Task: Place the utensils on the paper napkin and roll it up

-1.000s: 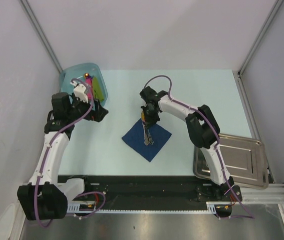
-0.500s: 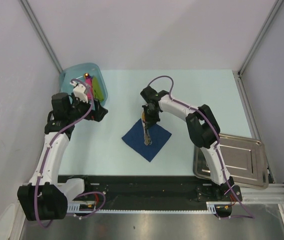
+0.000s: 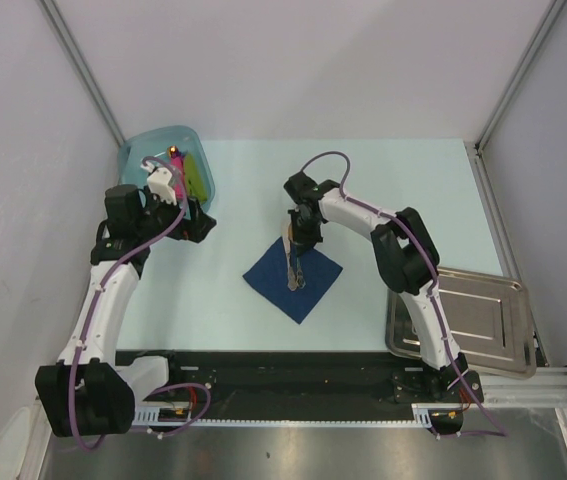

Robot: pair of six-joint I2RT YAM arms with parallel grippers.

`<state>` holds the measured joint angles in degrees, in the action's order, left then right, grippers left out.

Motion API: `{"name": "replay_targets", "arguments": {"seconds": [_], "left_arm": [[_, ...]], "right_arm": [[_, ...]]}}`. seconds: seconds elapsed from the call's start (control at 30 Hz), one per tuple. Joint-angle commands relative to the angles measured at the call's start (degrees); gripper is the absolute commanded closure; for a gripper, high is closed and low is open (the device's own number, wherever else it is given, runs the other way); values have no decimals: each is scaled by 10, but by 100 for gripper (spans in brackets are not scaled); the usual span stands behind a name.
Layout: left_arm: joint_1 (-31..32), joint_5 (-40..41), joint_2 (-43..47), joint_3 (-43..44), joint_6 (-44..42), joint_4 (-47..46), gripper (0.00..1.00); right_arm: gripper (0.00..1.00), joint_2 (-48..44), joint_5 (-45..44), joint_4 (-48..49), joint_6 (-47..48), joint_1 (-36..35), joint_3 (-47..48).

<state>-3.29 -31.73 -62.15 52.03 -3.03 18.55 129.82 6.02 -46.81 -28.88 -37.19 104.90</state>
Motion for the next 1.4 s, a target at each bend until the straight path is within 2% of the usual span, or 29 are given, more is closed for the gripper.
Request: {"name": "replay_targets", "arguments": {"seconds": [0.0, 0.17, 0.2, 0.43, 0.47, 0.53, 0.7, 0.77, 0.8, 0.83, 0.87, 0.9, 0.93, 1.07, 1.1, 1.2, 1.37], "left_arm": [[-1, -6, 2, 11, 3, -11, 0], [-1, -6, 6, 10, 1, -7, 0], [-1, -6, 5, 11, 0, -6, 0], [7, -37, 0, 22, -34, 16, 0], [13, -39, 0, 27, -57, 31, 0], [28, -38, 5, 28, -88, 46, 0], [107, -35, 47, -23, -171, 45, 1], [136, -34, 63, -51, -212, 44, 0], [174, -29, 68, -61, -225, 40, 0], [194, -22, 77, -74, -235, 34, 0], [214, -9, 81, -97, -251, 14, 2], [254, -4, 83, -109, -259, 3, 4], [275, 5, 82, -128, -278, -7, 6], [374, 46, 41, -164, -312, -60, 26], [410, 57, 28, -165, -319, -60, 28], [470, 86, -16, -177, -327, -92, 33], [542, 105, -76, -188, -350, -144, 37]], "right_arm": [[91, 6, 4, -3, -13, -4, 19], [78, 1, 7, -2, -14, -5, 16], [67, -2, 8, -3, -16, -5, 15], [60, -35, 16, 0, -12, 0, 8], [55, -40, 19, 0, -8, 2, 8], [52, -61, 34, 5, 4, 11, 8], [47, -112, 75, 17, 45, 35, -10], [46, -139, 108, 22, 78, 47, -28], [46, -148, 122, 24, 95, 53, -36], [46, -157, 165, 31, 112, 58, -53], [41, -171, 180, 31, 138, 69, -62], [41, -180, 196, 36, 152, 77, -75], [38, -186, 247, 48, 167, 85, -87], [32, -209, 361, 66, 225, 128, -149], [32, -212, 394, 69, 232, 140, -158], [35, -206, 448, 75, 242, 156, -187], [49, -202, 467, 86, 245, 164, -219]]}}
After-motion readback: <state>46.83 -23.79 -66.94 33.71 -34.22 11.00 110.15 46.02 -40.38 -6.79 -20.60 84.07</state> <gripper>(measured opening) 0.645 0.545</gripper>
